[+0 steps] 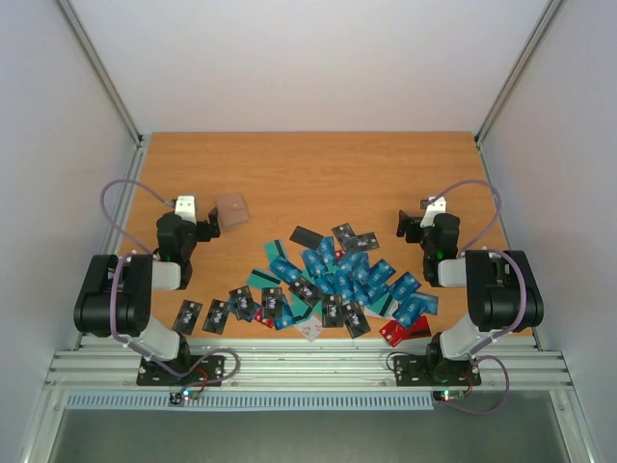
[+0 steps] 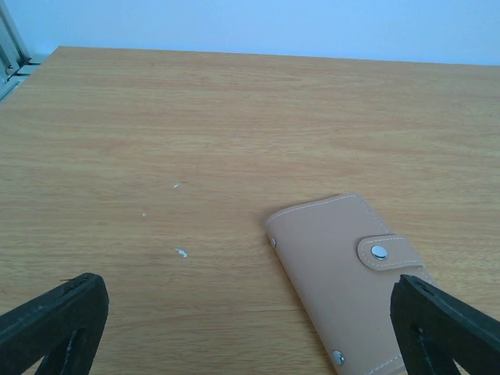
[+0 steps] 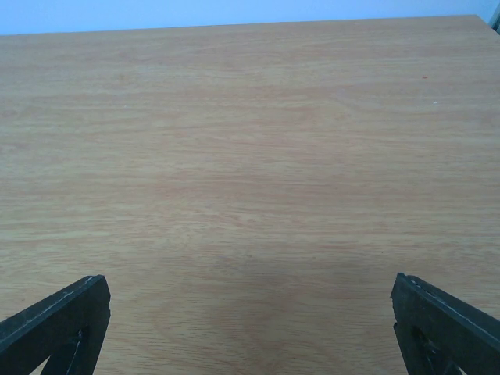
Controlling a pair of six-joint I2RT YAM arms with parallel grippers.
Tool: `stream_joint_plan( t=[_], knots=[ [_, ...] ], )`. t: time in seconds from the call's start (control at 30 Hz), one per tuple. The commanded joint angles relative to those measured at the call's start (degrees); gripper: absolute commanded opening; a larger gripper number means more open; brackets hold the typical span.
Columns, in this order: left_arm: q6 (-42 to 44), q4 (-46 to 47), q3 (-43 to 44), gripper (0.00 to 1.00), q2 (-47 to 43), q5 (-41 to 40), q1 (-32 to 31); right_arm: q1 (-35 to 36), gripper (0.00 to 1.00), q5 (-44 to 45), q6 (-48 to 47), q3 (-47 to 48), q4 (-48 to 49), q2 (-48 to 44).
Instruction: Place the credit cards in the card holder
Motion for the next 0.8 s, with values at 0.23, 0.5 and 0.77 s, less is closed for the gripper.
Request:
stream_joint_plan(
  t=[0.23, 0.5, 0.77],
  knots=[
    [0.67, 2.88, 0.86, 0.99, 0.12, -0.87, -0.22, -0.42, 0.98, 1.19, 0.68, 0.65, 0.75, -0.37],
    [-0.62, -16.15, 7.93, 0.99, -8.85, -6.56, -0.22, 0.16, 0.99, 4.20, 1.00, 0.91, -3.94, -5.85],
    [-3.11, -49.16, 22.62, 0.99, -16.47, -4.55, -0.22, 0.64, 0.99, 8.31, 10.69, 13.67, -37.67, -23.36]
  ],
)
